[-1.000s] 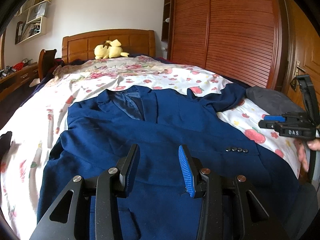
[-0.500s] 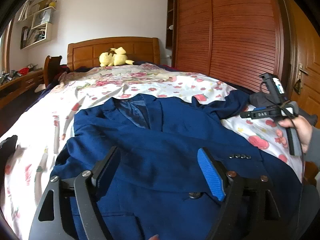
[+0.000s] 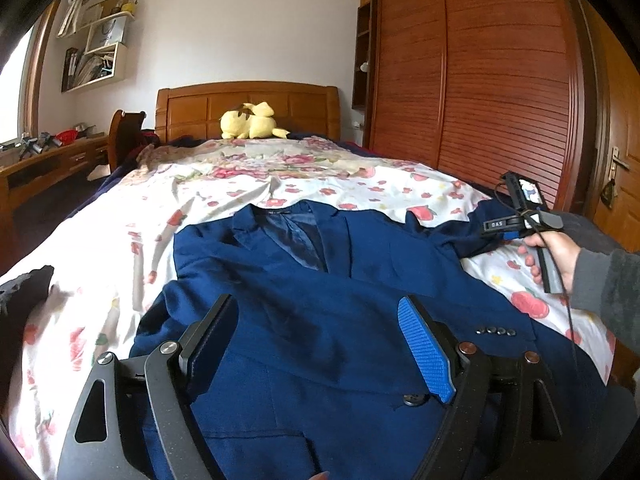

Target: Fold large clothes

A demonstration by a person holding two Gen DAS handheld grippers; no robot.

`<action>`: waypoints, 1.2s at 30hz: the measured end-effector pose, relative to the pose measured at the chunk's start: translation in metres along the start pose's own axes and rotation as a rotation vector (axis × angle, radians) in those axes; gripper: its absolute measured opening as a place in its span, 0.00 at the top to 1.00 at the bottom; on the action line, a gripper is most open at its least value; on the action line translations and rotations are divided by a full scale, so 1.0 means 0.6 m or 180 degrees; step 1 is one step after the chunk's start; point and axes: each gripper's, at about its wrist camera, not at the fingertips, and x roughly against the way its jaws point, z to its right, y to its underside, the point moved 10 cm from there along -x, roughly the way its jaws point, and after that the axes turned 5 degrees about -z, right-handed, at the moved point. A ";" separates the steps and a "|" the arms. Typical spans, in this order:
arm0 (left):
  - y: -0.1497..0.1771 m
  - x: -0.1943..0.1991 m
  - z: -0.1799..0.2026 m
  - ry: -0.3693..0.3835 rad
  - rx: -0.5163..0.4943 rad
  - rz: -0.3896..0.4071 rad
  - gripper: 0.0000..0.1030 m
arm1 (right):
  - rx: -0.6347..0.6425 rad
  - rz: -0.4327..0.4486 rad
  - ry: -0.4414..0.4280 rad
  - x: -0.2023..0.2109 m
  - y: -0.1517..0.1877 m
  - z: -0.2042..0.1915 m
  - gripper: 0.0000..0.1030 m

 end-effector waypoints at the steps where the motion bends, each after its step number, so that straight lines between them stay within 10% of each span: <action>1: 0.001 0.001 -0.001 -0.0003 -0.0004 0.0008 0.19 | -0.0049 -0.0031 0.0012 -0.007 -0.002 0.004 0.20; 8: 0.007 -0.011 -0.008 0.0005 0.0021 -0.0072 0.19 | -0.0301 -0.0120 0.0118 -0.038 -0.011 0.028 0.31; 14: 0.002 -0.010 -0.007 0.0004 -0.0001 -0.0089 0.19 | -0.0016 -0.0058 0.0154 -0.026 -0.029 0.001 0.90; 27: 0.006 -0.012 -0.009 0.0021 -0.0017 -0.0116 0.19 | 0.1234 0.0680 -0.0612 0.210 0.000 -0.226 0.91; 36: 0.009 -0.014 -0.009 0.0052 -0.0006 -0.0132 0.19 | 0.1800 0.0350 -0.0796 0.206 0.148 -0.332 0.91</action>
